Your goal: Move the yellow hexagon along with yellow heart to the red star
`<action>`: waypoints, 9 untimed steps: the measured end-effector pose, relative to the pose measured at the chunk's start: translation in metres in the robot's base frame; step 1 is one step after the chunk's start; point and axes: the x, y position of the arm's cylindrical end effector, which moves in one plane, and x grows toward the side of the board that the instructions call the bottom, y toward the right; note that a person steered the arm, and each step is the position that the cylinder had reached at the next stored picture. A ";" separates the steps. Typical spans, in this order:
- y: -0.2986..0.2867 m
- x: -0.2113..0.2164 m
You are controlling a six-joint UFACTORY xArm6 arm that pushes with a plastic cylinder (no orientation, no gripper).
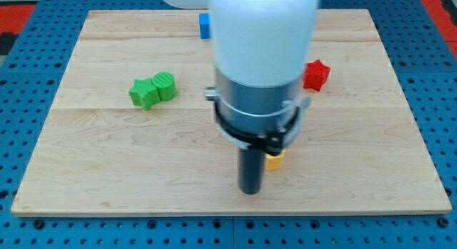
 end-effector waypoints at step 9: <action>0.002 -0.052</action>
